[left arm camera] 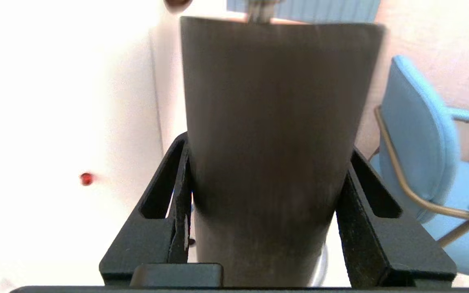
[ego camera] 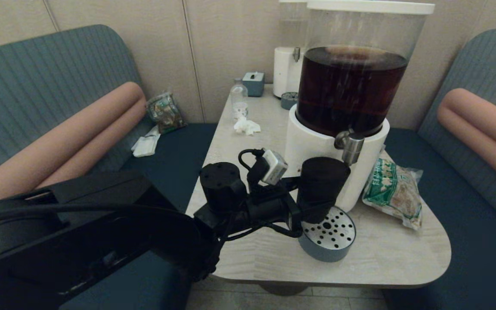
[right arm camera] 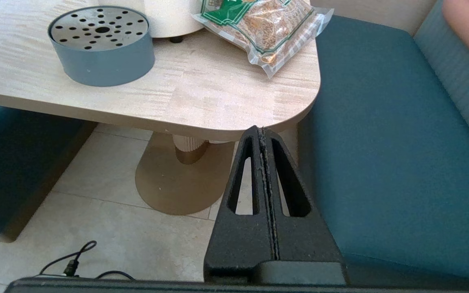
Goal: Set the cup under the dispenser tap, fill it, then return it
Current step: Place the cup next to the water dispenser
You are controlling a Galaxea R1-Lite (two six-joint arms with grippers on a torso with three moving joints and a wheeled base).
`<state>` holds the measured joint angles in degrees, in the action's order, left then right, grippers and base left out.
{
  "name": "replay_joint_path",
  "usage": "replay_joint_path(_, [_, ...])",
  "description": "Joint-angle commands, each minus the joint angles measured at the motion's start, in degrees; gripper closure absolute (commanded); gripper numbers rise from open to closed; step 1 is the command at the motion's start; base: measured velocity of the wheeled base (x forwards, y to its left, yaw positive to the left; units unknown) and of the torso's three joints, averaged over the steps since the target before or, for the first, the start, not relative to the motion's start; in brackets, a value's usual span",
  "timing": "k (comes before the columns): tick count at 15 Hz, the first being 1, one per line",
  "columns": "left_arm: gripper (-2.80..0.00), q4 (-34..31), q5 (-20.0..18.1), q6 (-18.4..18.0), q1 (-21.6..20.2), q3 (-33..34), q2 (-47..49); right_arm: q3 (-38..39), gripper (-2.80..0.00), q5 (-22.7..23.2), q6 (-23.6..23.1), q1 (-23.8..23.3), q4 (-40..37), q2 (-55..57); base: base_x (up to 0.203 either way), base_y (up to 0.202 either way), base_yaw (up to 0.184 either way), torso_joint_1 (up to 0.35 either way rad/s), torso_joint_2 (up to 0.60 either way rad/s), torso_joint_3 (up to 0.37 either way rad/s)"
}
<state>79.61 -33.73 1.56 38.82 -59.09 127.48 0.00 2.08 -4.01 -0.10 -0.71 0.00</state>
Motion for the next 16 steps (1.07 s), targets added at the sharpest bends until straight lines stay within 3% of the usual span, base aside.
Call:
replay_joint_path(1, [0.00,0.8,-0.2,0.1,-1.2,4.5,-5.3,0.0,0.00,0.0,0.0,0.0,0.0,0.1,0.000,0.000,0.000,0.000,0.00,0.000])
replay_joint_path(8, [0.00,3.0,-0.6,0.3,-6.9,10.5,-8.7,0.0,0.00,0.0,0.0,0.0,0.0,0.1,0.000,0.000,0.000,0.000,0.00,0.000])
replay_joint_path(13, [0.00,3.5,-2.7,0.1,-14.9,9.6,-7.1,0.0,0.00,0.0,0.0,0.0,0.0,0.1,0.000,0.000,0.000,0.000,0.00,0.000])
replay_joint_path(16, [0.00,7.8,-2.9,4.9,-18.3,7.4,-3.3,0.0,0.00,0.0,0.0,0.0,0.0,0.1,0.000,0.000,0.000,0.000,0.00,0.000])
